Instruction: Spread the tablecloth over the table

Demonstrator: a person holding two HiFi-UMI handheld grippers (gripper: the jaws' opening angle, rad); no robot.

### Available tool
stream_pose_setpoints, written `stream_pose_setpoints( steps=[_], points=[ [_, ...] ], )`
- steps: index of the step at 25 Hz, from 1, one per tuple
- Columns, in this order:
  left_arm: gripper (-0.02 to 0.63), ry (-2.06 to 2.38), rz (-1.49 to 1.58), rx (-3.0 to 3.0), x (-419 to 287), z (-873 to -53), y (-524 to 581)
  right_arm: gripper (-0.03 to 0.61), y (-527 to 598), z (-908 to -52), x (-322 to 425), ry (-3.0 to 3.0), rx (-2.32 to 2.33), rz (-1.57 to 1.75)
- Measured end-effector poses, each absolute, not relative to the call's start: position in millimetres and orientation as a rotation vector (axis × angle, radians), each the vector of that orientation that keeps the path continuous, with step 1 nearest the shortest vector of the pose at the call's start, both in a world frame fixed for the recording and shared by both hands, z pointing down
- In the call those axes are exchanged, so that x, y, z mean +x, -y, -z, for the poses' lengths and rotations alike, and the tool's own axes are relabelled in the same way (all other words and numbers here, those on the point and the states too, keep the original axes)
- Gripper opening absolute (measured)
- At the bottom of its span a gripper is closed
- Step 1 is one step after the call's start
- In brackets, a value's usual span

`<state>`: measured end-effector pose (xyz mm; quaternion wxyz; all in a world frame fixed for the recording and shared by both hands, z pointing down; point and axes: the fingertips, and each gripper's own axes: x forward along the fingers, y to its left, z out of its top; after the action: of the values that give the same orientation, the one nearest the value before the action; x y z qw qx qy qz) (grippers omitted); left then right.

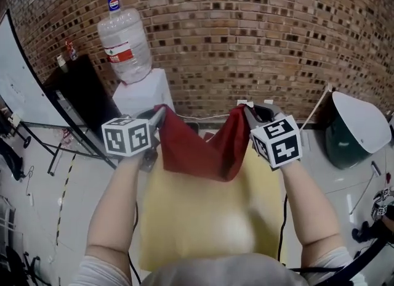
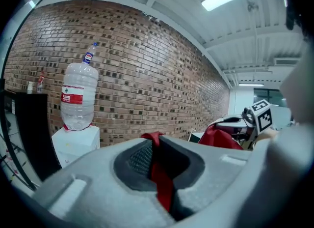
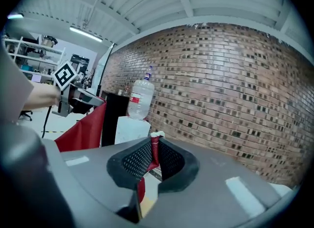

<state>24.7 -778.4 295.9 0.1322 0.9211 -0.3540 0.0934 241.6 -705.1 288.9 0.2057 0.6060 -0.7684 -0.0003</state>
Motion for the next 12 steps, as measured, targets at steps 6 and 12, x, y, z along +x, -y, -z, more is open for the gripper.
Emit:
stream_pose_setpoints(
  steps=[6,12],
  points=[
    [0.008,1.051,-0.245,2.649,24,-306,852,0.020,761,-296,298,2.054,1.847,-0.082],
    [0.008,1.172,-0.249,2.651,13,-299,917,0.020,807,-286,344,1.935,1.957,-0.058]
  ],
)
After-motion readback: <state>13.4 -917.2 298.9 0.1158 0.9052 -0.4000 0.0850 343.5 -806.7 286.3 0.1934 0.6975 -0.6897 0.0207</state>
